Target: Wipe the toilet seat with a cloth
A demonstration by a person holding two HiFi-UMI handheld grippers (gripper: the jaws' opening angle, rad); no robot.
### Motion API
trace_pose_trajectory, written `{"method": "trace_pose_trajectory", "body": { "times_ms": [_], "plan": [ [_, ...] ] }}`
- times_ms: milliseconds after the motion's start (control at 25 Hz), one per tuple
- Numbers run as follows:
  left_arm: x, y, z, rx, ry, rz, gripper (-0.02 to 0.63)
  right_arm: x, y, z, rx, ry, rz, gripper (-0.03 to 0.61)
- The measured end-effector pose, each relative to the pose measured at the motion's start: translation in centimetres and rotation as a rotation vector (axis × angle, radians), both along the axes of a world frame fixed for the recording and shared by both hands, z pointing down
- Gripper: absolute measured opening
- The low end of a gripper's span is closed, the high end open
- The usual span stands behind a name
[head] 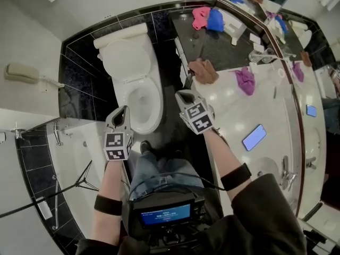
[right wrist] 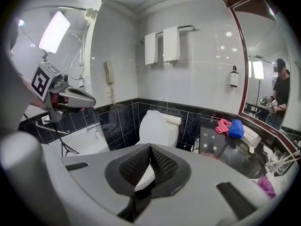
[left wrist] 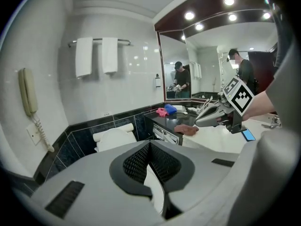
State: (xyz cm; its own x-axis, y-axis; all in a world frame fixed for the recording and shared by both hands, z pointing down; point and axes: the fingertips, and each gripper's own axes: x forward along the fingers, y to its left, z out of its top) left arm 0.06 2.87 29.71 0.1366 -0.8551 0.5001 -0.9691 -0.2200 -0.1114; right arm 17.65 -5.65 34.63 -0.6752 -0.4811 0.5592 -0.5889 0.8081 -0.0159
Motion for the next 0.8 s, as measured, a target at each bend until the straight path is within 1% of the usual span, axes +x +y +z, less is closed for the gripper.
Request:
{"method": "trace_pose_trajectory", "body": {
  "times_ms": [200, 400, 480, 600, 680, 800],
  "plan": [
    [-3.0, 2.0, 0.9, -0.002, 0.010, -0.050, 0.000, -3.0, 2.8, 0.7, -0.026, -0.001, -0.041, 0.015],
    [-5.5, 3.5, 2.0, -0.023, 0.025, -0.037, 0.000, -6.4, 5.6, 2.0, -0.077, -0.016, -0.043, 0.015],
    [-6.5, 3.8, 2.5, -0.029, 0.015, -0.014, 0.000, -7.6, 6.5, 3.0, -0.119, -0.046, -0.017, 0.015],
    [-8.2, 4.0, 4.0, -0.034, -0.013, 0.020, 0.000, -9.0, 7.4, 5.0, -0.214, -0.123, 0.059, 0.016],
    [-8.4, 4.3, 4.9, -0.049, -0.025, 0.064, 0.000, -9.5, 8.0, 7.2, -0.276, -0.164, 0.118, 0.017],
    [-8.4, 4.4, 6.9, -0.060, -0.073, 0.138, 0.000, -9.9, 8.8, 11.1, -0.363, -0.195, 0.199, 0.018]
  ]
}}
